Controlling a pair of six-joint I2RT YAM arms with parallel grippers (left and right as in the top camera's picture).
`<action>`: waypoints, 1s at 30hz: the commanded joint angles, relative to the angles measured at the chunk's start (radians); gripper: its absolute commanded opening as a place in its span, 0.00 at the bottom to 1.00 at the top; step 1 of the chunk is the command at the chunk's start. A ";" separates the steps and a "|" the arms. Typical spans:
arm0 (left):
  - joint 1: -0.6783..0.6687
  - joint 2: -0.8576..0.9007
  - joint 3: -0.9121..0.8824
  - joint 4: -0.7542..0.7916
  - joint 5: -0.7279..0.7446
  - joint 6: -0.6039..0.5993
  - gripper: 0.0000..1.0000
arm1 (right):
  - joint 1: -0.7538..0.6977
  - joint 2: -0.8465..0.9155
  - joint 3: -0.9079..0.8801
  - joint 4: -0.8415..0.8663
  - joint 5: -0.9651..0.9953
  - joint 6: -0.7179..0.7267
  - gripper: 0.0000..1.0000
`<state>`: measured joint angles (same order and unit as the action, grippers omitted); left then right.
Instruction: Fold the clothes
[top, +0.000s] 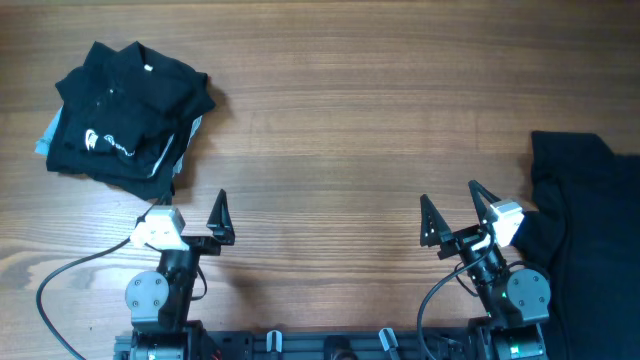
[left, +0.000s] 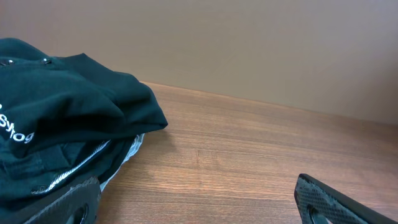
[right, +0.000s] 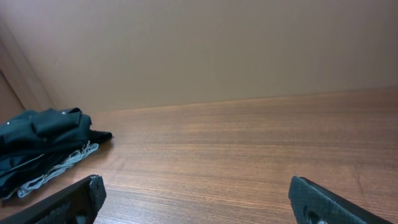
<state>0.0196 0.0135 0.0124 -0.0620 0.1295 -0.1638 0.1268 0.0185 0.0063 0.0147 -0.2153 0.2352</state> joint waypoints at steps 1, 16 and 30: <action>-0.006 -0.008 -0.006 -0.001 0.011 -0.009 1.00 | -0.005 0.011 -0.001 0.002 0.014 0.008 1.00; -0.006 -0.008 -0.006 -0.001 -0.003 -0.008 1.00 | -0.005 0.011 -0.001 0.002 0.036 0.008 1.00; -0.006 -0.008 -0.006 -0.001 -0.003 -0.009 1.00 | -0.005 0.011 -0.001 0.046 0.044 0.000 1.00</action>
<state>0.0196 0.0135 0.0120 -0.0624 0.1287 -0.1635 0.1268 0.0227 0.0063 0.0349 -0.1974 0.2348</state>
